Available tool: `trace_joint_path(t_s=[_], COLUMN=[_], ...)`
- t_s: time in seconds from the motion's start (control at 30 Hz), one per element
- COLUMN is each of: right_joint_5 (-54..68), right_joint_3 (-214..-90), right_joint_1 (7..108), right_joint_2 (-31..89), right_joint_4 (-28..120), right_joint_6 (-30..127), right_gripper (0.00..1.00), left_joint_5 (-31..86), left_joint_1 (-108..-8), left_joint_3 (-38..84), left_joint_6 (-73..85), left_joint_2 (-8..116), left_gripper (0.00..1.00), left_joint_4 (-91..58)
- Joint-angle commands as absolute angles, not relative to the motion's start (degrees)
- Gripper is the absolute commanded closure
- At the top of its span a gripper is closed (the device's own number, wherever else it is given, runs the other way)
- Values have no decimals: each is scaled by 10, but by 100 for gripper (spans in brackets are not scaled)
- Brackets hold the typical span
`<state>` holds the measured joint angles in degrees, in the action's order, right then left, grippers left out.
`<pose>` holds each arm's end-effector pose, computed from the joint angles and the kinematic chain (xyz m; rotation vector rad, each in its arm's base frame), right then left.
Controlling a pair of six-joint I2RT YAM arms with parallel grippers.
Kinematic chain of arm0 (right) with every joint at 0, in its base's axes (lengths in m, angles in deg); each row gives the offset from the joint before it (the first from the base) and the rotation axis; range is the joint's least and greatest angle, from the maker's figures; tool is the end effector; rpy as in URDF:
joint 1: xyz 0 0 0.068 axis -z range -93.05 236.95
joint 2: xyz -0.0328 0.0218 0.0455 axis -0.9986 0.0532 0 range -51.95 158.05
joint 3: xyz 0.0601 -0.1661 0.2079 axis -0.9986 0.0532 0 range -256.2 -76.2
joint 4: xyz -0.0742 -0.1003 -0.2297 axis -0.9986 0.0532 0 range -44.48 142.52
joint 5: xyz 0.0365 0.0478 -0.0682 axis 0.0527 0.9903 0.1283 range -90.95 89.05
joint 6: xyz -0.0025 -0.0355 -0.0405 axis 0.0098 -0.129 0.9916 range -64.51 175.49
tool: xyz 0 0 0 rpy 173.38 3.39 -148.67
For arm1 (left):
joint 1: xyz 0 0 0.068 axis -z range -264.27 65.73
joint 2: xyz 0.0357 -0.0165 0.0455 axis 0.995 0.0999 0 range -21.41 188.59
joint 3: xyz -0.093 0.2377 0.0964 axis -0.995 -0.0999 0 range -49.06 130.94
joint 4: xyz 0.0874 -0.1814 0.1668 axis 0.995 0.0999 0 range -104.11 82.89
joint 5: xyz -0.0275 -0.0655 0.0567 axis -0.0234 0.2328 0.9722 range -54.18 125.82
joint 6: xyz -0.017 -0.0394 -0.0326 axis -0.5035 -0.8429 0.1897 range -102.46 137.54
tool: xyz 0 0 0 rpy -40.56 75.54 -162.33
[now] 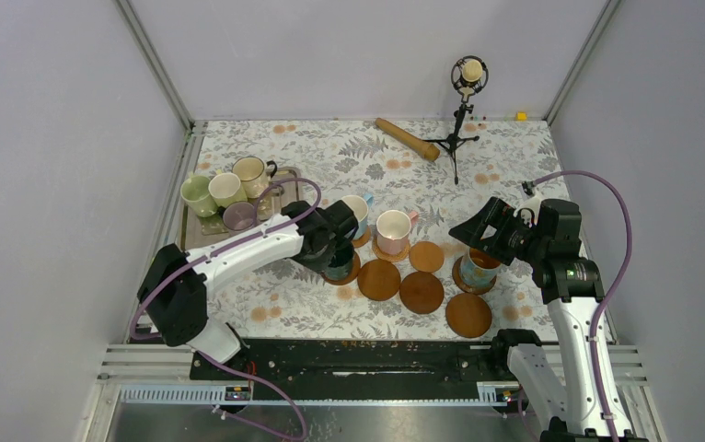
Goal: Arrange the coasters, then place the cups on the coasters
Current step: Place the cup on the coaster, then pick up the cup from the tray.
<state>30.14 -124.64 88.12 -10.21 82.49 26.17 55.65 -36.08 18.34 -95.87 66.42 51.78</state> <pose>0.1500 0.0153 0.3248 0.2290 2.1192 0.8619 0.1873 -0.1913 0.2408 -1.5166 2.3416 -0.0104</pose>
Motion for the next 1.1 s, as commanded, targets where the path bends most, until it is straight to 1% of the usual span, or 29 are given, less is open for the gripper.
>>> trace_joint_path(t_s=[0.0, 0.17, 0.3, 0.33, 0.4, 0.5, 0.6, 0.7, 0.77, 0.83, 0.93, 1.07], right_joint_5=[315, 312, 312, 314, 314, 316, 318, 320, 321, 323, 321, 320], right_joint_3=[-1250, -1246, -1246, -1247, -1247, -1247, -1247, -1247, -1247, -1247, -1245, -1241], right_joint_1=[879, 879, 879, 878, 878, 878, 878, 878, 878, 878, 878, 878], right_joint_2=[-107, -108, -107, -108, -109, -110, -111, -112, -112, -112, -116, -116], right_joint_4=[824, 823, 823, 823, 823, 823, 823, 823, 823, 823, 823, 823], right_joint_6=[274, 275, 276, 276, 277, 278, 278, 277, 277, 277, 276, 276], right_gripper=[5, 5, 5, 4, 4, 4, 4, 4, 4, 4, 4, 4], left_joint_5=[568, 553, 555, 559, 575, 630, 710, 777, 767, 748, 742, 709], left_joint_1=[-358, -358, -357, -357, -356, -356, -361, -380, -420, -473, -599, -740], left_joint_3=[211, 222, 253, 264, 283, 310, 319, 286, 244, 195, 166, 178], left_joint_6=[-959, -947, -913, -903, -881, -852, -826, -731, -585, -491, -469, -395], left_joint_2=[659, 655, 638, 633, 619, 601, 570, 519, 480, 449, 432, 462], left_gripper=[79, 68, 55, 50, 44, 41, 41, 41, 41, 41, 43, 44], left_joint_4=[514, 515, 515, 516, 518, 548, 567, 497, 392, 321, 326, 322])
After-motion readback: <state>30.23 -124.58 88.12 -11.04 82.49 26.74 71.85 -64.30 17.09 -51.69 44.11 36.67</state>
